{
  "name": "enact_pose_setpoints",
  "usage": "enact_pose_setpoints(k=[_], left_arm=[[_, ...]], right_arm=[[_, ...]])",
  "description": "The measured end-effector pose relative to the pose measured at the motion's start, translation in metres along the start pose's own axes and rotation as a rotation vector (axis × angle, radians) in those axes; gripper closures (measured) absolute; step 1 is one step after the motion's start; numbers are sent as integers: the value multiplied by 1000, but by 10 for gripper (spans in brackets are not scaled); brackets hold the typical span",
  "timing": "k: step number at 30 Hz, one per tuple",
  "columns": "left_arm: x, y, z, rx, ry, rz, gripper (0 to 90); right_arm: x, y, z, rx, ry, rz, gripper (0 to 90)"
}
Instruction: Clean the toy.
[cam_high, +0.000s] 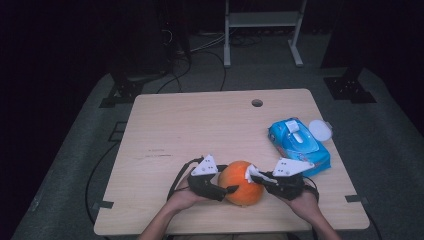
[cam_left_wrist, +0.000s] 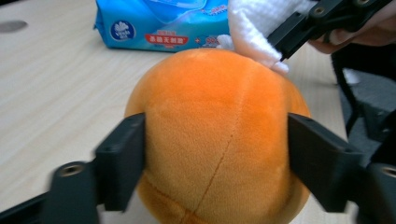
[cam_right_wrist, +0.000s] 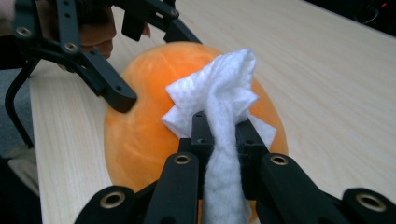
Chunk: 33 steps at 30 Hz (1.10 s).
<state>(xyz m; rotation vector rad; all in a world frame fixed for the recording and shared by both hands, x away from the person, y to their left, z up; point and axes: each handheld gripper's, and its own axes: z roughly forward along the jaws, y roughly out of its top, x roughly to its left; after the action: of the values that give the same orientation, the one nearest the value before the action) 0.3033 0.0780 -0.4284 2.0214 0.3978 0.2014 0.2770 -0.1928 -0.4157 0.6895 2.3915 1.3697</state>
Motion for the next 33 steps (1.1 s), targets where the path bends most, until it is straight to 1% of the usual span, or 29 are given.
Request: enact_pose_setpoints(k=[1, 2, 3, 5, 6, 7, 8, 9, 10, 11, 12, 13, 14, 15, 16, 18, 19, 21, 22, 23, 25, 26, 27, 28, 29, 30, 31, 32, 33], left_arm=[[-3, 4, -2, -8, 15, 26, 309], [-3, 4, -2, -8, 15, 26, 325], [-11, 12, -5, -29, 44, 80, 340], [-22, 20, -5, -19, 67, 154, 351], [-29, 22, -3, -9, 68, 193, 350], [-31, 23, -2, 3, 67, 214, 339], [-33, 22, 0, 16, 67, 220, 320], [-30, 20, 2, 15, 54, 194, 273], [-27, 18, 3, 9, 43, 170, 222], [-22, 16, 3, 1, 39, 132, 187], [-17, 14, 3, 0, 44, 97, 160], [-12, 12, 3, 10, 44, 56, 114], [-8, 10, 4, 8, 24, 2, 107], [-5, 8, 5, 6, 2, -35, 119], [-5, 7, 6, 5, -16, -34, 162], [-12, 8, 7, 9, 10, 35, 231], [-15, 9, 7, 13, 12, 63, 259], [-21, 9, 7, 9, 11, 125, 305], [-23, 8, 7, 12, 9, 148, 318], [-24, 8, 6, 19, 13, 170, 325], [-24, 9, 5, 29, 15, 183, 336], [-24, 8, 5, 31, 14, 184, 338], [-23, 7, 5, 34, 13, 185, 338], [-22, 6, 4, 38, 8, 181, 338], [-21, 5, 4, 38, 3, 170, 331], [-19, 5, 3, 35, -6, 142, 310], [-17, 7, 3, 25, -25, 99, 259], [-14, 8, 4, 16, -50, 37, 201], [-11, 10, 5, 12, -58, -30, 161]], right_arm=[[2, 2, -2, -18, -8, -6, 807], [4, 6, -5, -48, -5, -11, 807], [8, 11, -9, -90, 17, -14, 807], [14, 18, -14, -137, 35, -25, 807], [17, 21, -15, -148, 41, -37, 807], [20, 24, -15, -142, 39, -60, 807], [21, 24, -14, -125, 32, -72, 808], [22, 22, -12, -98, 23, -83, 808], [19, 18, -10, -74, 21, -75, 808], [17, 15, -8, -66, 18, -65, 809], [13, 12, -7, -57, 13, -50, 810], [10, 10, -8, -55, 2, -38, 810], [7, 10, -9, -56, -3, -32, 809], [6, 10, -11, -53, -4, -23, 809], [5, 11, -11, -55, -9, -24, 809], [7, 12, -11, -61, -10, -27, 809], [10, 13, -11, -63, -6, -32, 808], [16, 17, -11, -83, 23, -42, 808], [18, 19, -12, -95, 48, -42, 808], [20, 21, -12, -98, 56, -52, 808], [22, 23, -13, -81, 34, -86, 808], [20, 23, -14, -77, 25, -80, 809], [17, 22, -16, -74, 5, -74, 808], [12, 19, -17, -67, -24, -70, 808], [7, 16, -19, -58, -49, -56, 809], [2, 13, -20, -52, -61, -36, 809], [-1, 10, -20, -42, -60, -17, 809], [-3, 7, -19, -41, -52, -9, 809], [-1, 7, -18, -43, -43, -4, 809]])
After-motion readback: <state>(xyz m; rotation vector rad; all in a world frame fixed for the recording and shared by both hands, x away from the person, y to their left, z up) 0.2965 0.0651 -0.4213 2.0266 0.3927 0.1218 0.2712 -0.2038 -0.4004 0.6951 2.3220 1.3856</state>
